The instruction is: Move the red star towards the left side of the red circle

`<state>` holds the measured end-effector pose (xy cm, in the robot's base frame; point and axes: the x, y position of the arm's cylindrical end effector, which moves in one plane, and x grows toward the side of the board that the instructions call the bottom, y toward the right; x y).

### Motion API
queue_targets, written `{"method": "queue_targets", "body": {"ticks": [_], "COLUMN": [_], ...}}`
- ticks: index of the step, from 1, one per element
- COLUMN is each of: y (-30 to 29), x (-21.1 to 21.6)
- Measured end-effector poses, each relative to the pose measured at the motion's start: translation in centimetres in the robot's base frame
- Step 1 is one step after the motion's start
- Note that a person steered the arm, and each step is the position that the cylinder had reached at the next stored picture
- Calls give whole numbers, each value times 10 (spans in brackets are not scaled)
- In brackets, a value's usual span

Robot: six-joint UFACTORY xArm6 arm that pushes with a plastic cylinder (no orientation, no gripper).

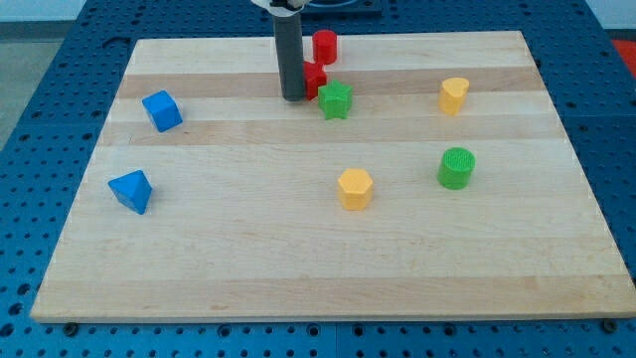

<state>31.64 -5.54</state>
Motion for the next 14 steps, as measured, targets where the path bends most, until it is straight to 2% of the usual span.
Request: {"method": "queue_targets", "body": {"ticks": [1,2,5,7,9,10,11,13,14], "y": [-6,9,-3,21,78,92,87,0,4], "x": [30,43,-19,-3,-4,-19,-34,-32,-14]}}
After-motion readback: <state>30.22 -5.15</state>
